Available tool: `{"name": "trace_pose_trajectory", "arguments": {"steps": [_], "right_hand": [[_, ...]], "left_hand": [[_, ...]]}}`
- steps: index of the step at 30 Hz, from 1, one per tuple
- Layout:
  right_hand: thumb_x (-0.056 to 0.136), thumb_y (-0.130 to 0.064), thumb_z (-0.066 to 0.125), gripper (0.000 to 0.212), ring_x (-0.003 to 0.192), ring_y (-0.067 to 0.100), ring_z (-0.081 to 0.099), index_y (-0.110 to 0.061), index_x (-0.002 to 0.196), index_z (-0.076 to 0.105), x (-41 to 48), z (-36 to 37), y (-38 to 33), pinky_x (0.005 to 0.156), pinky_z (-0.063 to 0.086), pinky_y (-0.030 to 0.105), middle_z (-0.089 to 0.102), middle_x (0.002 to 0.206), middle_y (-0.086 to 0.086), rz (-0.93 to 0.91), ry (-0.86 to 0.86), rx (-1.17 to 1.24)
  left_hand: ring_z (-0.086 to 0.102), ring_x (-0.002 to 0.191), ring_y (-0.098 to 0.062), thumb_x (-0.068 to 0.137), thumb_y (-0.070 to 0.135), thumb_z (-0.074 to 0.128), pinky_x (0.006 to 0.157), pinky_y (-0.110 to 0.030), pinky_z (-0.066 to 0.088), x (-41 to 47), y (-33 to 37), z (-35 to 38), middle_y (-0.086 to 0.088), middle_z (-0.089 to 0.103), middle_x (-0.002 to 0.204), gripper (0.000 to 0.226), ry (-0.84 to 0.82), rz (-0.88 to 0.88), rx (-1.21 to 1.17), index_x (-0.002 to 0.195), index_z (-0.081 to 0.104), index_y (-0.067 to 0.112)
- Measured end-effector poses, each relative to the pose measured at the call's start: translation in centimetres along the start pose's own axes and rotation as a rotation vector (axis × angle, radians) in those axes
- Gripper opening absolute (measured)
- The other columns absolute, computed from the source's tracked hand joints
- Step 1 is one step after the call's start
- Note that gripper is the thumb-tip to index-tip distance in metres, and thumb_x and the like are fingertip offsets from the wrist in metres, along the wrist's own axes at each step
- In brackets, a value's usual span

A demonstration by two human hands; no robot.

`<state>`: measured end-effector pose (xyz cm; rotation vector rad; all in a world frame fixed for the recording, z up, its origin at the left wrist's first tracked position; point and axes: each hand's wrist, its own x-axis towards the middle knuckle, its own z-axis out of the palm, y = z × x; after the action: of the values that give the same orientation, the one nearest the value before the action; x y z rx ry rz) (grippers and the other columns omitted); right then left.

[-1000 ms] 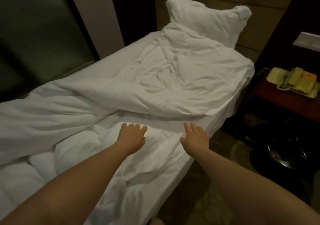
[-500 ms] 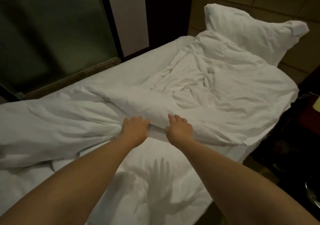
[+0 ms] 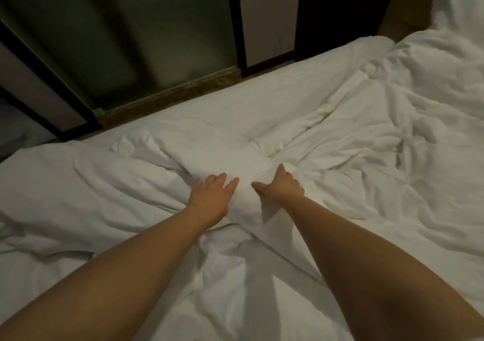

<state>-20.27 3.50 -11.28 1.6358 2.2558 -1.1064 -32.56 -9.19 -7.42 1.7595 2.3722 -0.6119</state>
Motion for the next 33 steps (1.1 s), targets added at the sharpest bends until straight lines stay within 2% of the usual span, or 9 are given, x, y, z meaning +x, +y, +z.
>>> {"name": "trace_pose_trajectory", "arguments": {"steps": [5, 7, 9, 12, 16, 22, 26, 29, 33], "right_hand": [[0.093, -0.025, 0.057, 0.051, 0.13, 0.027, 0.043, -0.008, 0.139, 0.043, 0.2, 0.8, 1.7, 0.1, 0.032, 0.029, 0.047, 0.141, 0.011, -0.187, -0.141, 0.08], [0.089, -0.025, 0.052, 0.033, 0.111, 0.026, 0.055, -0.01, 0.118, 0.061, -1.5, 1.0, 2.8, 0.082, 0.036, 0.028, 0.063, 0.118, 0.008, -0.303, -0.066, 0.185], [0.08, -0.032, 0.049, 0.03, 0.091, 0.023, 0.058, -0.012, 0.096, 0.065, -3.9, -0.1, 3.8, 0.069, 0.034, 0.029, 0.066, 0.093, 0.003, -0.388, 0.016, 0.186], [0.077, -0.036, 0.04, 0.04, 0.091, 0.025, 0.061, -0.019, 0.101, 0.067, -8.8, -2.7, 5.8, 0.074, 0.04, 0.031, 0.07, 0.097, 0.003, -0.496, 0.191, -0.069], [0.085, -0.029, 0.038, 0.039, 0.071, 0.031, 0.065, -0.024, 0.106, 0.07, -17.7, -3.4, 9.1, 0.065, 0.05, 0.033, 0.073, 0.083, 0.004, -0.653, 0.478, -0.345], [0.098, -0.044, 0.027, 0.046, 0.122, 0.026, 0.052, -0.044, 0.144, 0.032, -32.3, 5.1, 12.1, 0.101, 0.034, 0.035, 0.052, 0.14, 0.0, -0.213, 0.274, -0.47], [0.097, -0.037, 0.038, 0.046, 0.117, 0.033, 0.05, -0.041, 0.143, 0.031, -39.7, 12.8, 8.6, 0.097, 0.037, 0.035, 0.049, 0.13, 0.014, -0.127, 0.134, -0.429], [0.093, -0.034, 0.043, 0.033, 0.111, 0.028, 0.053, -0.028, 0.122, 0.057, -42.5, 16.7, 7.0, 0.092, 0.038, 0.034, 0.058, 0.117, 0.007, -0.058, 0.327, -0.306], [0.094, -0.032, 0.044, 0.033, 0.116, 0.027, 0.048, -0.017, 0.122, 0.054, -44.4, 18.0, 4.2, 0.096, 0.036, 0.036, 0.053, 0.125, 0.008, 0.08, 0.586, -0.16]], "left_hand": [[0.017, 0.141, -0.027, 0.089, 0.041, 0.059, 0.108, -0.046, 0.026, -0.1, -0.5, 1.1, -0.008, 0.004, 0.157, 0.089, -0.016, -0.01, 0.022, 0.151, -0.004, 0.027], [0.011, 0.144, -0.026, 0.086, 0.045, 0.062, 0.11, -0.046, 0.023, -0.2, -0.1, 0.4, -0.007, -0.003, 0.158, 0.097, 0.013, 0.002, 0.039, 0.151, -0.008, 0.029], [0.004, 0.145, -0.027, 0.085, 0.049, 0.063, 0.112, -0.047, 0.019, -0.3, 0.1, -0.7, -0.007, -0.011, 0.158, 0.098, 0.063, 0.033, 0.064, 0.15, -0.009, 0.032], [-0.002, 0.146, -0.03, 0.086, 0.052, 0.06, 0.113, -0.05, 0.014, -1.4, 0.7, -2.4, -0.008, -0.013, 0.158, 0.092, 0.095, 0.107, 0.122, 0.151, -0.002, 0.034], [0.032, 0.133, -0.028, 0.096, 0.046, 0.044, 0.107, -0.046, 0.024, -5.8, 3.6, -4.8, -0.008, 0.036, 0.144, 0.044, 0.146, 0.291, 0.153, 0.138, 0.038, 0.033], [0.054, 0.115, -0.029, 0.099, 0.029, 0.04, 0.088, -0.036, 0.043, -20.7, 5.2, -0.3, -0.01, 0.054, 0.125, 0.032, 0.04, 0.481, 0.118, 0.127, 0.051, 0.018], [0.056, 0.115, -0.029, 0.1, 0.018, 0.039, 0.093, -0.038, 0.043, -30.8, 2.7, 6.9, -0.009, 0.058, 0.126, 0.033, 0.036, 0.443, 0.064, 0.13, 0.052, 0.016], [0.058, 0.111, -0.03, 0.098, 0.017, 0.043, 0.089, -0.036, 0.044, -36.2, 3.0, 10.3, -0.011, 0.061, 0.121, 0.028, 0.026, 0.464, 0.003, 0.123, 0.055, 0.013], [0.06, 0.106, -0.032, 0.097, 0.015, 0.044, 0.083, -0.036, 0.046, -39.0, 4.8, 11.4, -0.01, 0.062, 0.118, 0.027, 0.104, 0.502, -0.091, 0.12, 0.058, 0.015]]}}
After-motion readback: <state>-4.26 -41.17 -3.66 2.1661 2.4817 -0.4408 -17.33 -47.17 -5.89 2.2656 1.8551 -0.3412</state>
